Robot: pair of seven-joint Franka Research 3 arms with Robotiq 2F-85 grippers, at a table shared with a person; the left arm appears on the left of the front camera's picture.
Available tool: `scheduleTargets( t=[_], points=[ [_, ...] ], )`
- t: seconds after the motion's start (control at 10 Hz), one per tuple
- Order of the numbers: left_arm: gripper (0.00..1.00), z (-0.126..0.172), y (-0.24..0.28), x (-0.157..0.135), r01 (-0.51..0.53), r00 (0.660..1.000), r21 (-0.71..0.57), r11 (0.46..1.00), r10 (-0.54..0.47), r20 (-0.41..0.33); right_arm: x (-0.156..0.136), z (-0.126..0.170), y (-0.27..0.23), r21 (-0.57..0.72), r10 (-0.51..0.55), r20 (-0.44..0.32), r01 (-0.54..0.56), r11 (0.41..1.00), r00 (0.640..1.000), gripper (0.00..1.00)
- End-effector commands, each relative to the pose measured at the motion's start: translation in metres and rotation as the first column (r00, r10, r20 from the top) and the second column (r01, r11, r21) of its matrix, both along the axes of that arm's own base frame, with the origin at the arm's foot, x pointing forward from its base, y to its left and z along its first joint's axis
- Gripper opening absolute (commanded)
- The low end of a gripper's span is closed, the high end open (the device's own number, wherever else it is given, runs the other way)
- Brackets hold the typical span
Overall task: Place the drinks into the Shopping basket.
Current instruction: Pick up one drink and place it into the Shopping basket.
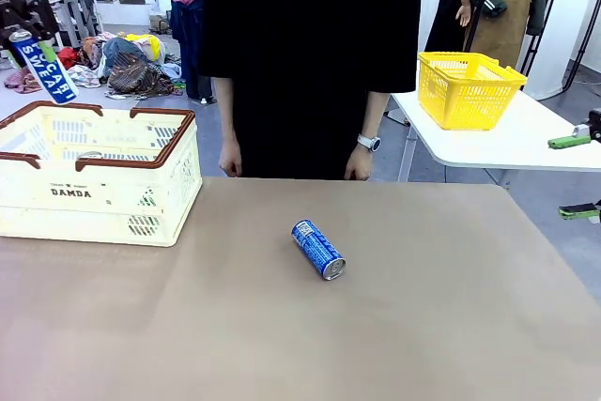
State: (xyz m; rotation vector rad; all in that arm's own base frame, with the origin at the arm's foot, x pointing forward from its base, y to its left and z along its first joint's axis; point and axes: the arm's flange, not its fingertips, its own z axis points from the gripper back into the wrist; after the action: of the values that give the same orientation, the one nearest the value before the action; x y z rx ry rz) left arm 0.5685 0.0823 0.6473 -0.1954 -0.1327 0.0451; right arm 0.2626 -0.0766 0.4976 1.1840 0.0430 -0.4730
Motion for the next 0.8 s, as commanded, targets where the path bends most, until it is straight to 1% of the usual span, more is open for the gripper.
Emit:
scheduleTargets(
  t=[0.0, 0.1, 0.6, 0.7],
  points=[
    [0.00, -0.002, 0.011, 0.004, -0.046, 0.999, -0.040, 0.998, 0.045, -0.020, 0.002, 0.003, 0.001, 0.024, -0.001, 0.013, 0.001, 1.000, 1.000, 1.00],
    [0.00, -0.015, 0.017, 0.008, -0.081, 0.996, -0.024, 0.996, 0.080, -0.036, 0.002, 0.003, 0.001, 0.024, -0.001, 0.013, 0.001, 1.000, 1.000, 1.00],
    [0.00, -0.067, 0.030, 0.030, -0.117, 0.986, -0.001, 0.993, 0.116, -0.124, 0.002, 0.003, 0.001, 0.024, -0.001, 0.013, 0.001, 1.000, 1.000, 1.00],
    [0.00, -0.081, 0.030, 0.032, -0.129, 0.981, 0.025, 0.991, 0.131, -0.140, 0.002, 0.003, 0.001, 0.024, -0.001, 0.013, 0.001, 1.000, 1.000, 1.00]
  ],
)
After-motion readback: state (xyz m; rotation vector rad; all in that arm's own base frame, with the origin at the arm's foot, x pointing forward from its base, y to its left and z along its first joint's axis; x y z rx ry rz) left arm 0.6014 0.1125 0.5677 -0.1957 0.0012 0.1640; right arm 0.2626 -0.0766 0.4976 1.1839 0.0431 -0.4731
